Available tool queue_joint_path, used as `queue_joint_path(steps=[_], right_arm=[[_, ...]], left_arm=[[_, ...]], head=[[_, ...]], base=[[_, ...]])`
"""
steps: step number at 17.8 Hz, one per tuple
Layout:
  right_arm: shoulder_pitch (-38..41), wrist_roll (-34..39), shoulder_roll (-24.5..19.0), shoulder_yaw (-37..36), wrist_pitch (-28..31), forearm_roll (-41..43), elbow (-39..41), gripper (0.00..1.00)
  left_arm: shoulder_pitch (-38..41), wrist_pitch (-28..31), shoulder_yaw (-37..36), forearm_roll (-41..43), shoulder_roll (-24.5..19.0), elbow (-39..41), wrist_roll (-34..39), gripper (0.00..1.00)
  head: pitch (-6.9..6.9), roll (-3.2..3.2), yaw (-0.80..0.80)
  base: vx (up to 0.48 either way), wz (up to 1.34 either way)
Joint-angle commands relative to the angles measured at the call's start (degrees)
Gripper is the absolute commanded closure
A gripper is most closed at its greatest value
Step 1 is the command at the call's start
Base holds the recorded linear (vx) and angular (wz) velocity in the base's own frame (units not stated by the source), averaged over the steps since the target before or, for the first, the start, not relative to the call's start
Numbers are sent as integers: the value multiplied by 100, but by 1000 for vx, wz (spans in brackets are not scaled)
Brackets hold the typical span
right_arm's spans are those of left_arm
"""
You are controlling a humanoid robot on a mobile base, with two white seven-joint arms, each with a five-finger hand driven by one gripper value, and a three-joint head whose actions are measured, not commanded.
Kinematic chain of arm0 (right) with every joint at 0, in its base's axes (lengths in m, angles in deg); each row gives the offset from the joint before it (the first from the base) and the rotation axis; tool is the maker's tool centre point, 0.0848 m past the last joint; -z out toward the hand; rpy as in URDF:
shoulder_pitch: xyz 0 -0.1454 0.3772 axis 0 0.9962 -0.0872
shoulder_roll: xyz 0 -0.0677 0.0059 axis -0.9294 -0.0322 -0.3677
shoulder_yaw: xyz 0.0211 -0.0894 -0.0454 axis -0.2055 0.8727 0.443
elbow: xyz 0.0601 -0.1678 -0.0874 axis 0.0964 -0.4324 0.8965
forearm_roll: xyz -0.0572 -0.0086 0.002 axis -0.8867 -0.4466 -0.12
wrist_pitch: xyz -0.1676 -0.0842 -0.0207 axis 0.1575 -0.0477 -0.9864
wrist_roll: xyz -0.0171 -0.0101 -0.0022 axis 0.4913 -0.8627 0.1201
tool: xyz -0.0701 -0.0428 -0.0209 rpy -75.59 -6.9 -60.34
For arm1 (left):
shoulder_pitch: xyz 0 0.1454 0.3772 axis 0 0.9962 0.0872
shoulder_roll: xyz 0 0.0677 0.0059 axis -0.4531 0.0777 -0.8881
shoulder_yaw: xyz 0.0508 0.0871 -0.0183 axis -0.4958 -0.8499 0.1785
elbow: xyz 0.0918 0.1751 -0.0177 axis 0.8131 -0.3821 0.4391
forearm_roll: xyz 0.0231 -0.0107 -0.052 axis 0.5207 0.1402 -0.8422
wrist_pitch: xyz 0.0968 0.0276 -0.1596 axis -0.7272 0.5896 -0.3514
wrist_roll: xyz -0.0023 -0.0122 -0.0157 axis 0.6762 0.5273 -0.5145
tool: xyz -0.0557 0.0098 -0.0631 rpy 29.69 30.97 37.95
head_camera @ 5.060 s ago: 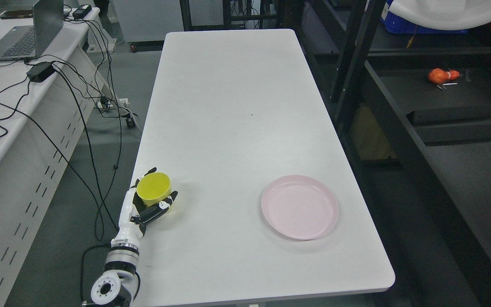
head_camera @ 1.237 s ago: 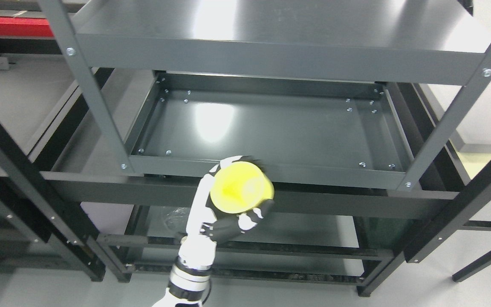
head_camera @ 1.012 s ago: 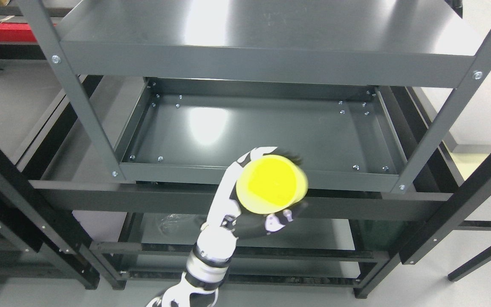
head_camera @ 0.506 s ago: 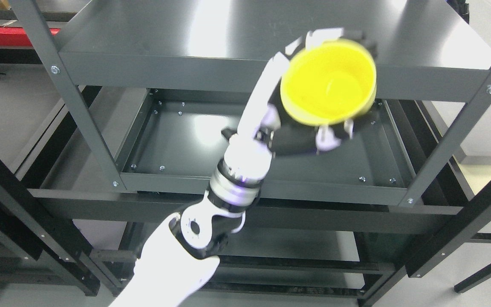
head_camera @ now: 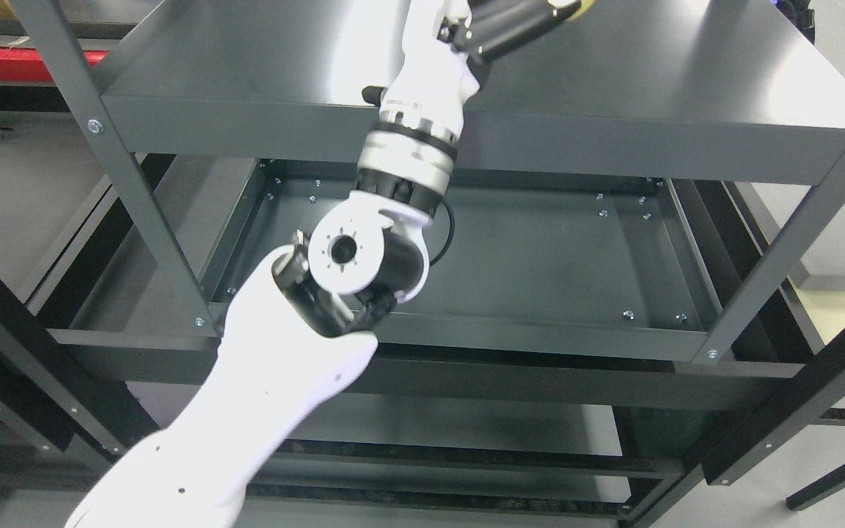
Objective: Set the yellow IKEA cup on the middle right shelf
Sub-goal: 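Raise the yellow cup with the left hand onto the upper shelf, then release the yellow cup on the shelf and pull the left hand back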
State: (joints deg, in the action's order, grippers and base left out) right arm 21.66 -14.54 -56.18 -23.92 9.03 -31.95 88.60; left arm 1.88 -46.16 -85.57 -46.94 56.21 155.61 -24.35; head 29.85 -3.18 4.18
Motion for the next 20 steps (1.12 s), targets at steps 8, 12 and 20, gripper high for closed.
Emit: queue_joint_path(steps=[8,12,20], right_arm=[[79,-5,100,97,5,141,0,1],[79,-5,100,97,5,141,0,1],[79,-5,100,97,5,141,0,1]], left_arm=[[-1150,2241,773,-568,-100,-2046,192,34],[-1141,2577,755,-568,-100,-2029,184,10],[-1133,2533,886,-559,-100,-1485,140,1]], head=[[0,0,0],[-1,0,0],[-1,0,0]], base=[[0,0],[0,0],[0,0]])
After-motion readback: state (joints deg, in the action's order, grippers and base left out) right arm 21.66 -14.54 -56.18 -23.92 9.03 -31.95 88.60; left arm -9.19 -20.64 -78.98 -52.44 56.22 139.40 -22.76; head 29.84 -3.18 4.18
